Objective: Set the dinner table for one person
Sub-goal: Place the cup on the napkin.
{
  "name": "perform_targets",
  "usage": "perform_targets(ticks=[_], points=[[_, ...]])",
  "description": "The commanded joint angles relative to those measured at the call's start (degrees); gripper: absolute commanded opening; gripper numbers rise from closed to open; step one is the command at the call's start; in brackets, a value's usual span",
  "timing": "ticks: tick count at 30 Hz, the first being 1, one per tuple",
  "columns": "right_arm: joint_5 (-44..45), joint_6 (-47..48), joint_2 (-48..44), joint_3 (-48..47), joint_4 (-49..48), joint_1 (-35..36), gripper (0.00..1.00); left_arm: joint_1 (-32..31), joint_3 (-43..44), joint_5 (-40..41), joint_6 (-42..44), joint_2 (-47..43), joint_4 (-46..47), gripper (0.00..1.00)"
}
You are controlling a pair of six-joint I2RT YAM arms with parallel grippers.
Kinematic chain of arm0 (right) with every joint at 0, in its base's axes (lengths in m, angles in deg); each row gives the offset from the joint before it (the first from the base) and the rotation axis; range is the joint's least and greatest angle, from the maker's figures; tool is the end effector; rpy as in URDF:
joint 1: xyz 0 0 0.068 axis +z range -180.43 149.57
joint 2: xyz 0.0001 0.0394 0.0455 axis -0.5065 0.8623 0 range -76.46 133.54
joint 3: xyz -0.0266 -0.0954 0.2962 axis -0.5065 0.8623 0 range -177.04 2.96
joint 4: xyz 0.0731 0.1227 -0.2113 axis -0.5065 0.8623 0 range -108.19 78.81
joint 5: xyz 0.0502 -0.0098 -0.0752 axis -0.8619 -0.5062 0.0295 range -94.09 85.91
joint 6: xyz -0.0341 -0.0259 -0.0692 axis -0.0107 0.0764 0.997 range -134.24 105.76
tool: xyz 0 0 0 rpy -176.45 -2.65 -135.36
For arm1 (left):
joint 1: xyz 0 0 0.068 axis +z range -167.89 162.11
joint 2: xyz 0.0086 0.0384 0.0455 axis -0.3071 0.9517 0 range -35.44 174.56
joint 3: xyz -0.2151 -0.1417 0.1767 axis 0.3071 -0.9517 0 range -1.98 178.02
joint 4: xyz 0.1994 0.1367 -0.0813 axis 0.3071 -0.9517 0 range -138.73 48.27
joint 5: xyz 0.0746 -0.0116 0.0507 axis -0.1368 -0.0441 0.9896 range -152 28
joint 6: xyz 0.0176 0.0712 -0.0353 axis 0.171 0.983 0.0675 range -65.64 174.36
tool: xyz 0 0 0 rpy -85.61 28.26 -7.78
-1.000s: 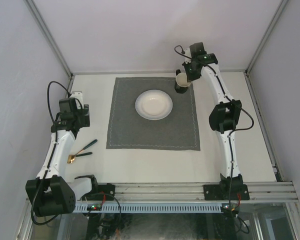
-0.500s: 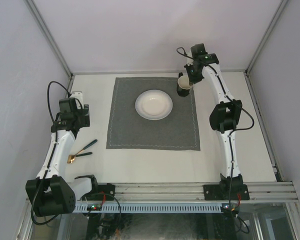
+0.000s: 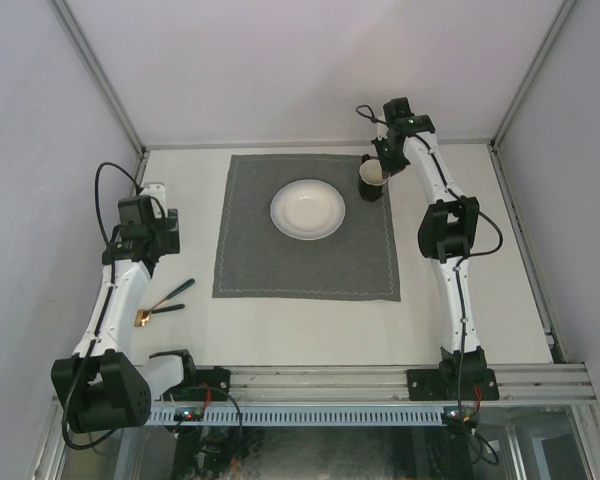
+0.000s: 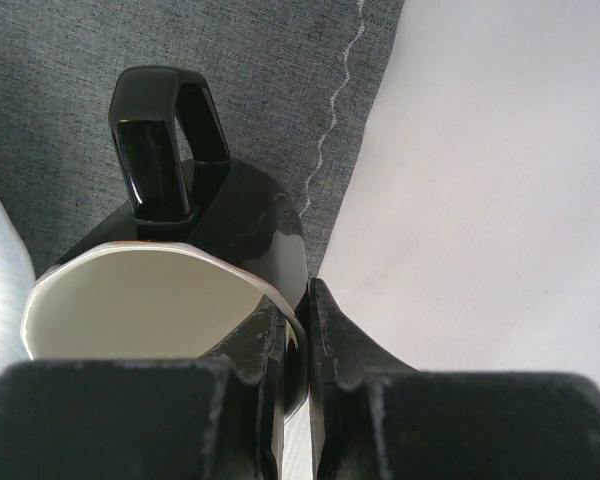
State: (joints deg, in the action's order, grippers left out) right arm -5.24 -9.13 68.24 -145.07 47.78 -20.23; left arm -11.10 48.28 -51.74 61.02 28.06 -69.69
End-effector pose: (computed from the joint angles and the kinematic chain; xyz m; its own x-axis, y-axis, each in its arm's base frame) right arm 0.5603 0.1022 0.2348 -0.8541 -0.2440 -0.4592 -0.2631 0.9645 -0.0231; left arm 0.2344 0.0406 0.2955 -0.6786 0.0342 -0.7337 -0.1719 0.9638 0.2039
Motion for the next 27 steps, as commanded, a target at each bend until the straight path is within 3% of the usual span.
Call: perform_targets(ticks=[1, 19, 24, 27], points=[[0.11, -1.12, -1.79, -1.89, -4.32, -0.35, 0.0, 0.31, -1.62, -0.73, 0.13, 0.03, 1.77, 0.69], [1.41, 0.16, -1.2, -0.79, -4.83, 1.19, 0.0, 0.39, -1.66, -0.83, 0.06, 0.21, 1.78, 0.69], [1.86, 0.53, -1.0, -0.54, -4.98, 1.66, 0.04, 0.34, -1.75, -0.78, 0.1, 0.16, 1.78, 0.69], [1.88, 0.6, -1.09, -0.26, -5.26, 1.76, 0.13, 0.38, -1.68, -0.85, 0.12, 0.25, 1.62, 0.7]])
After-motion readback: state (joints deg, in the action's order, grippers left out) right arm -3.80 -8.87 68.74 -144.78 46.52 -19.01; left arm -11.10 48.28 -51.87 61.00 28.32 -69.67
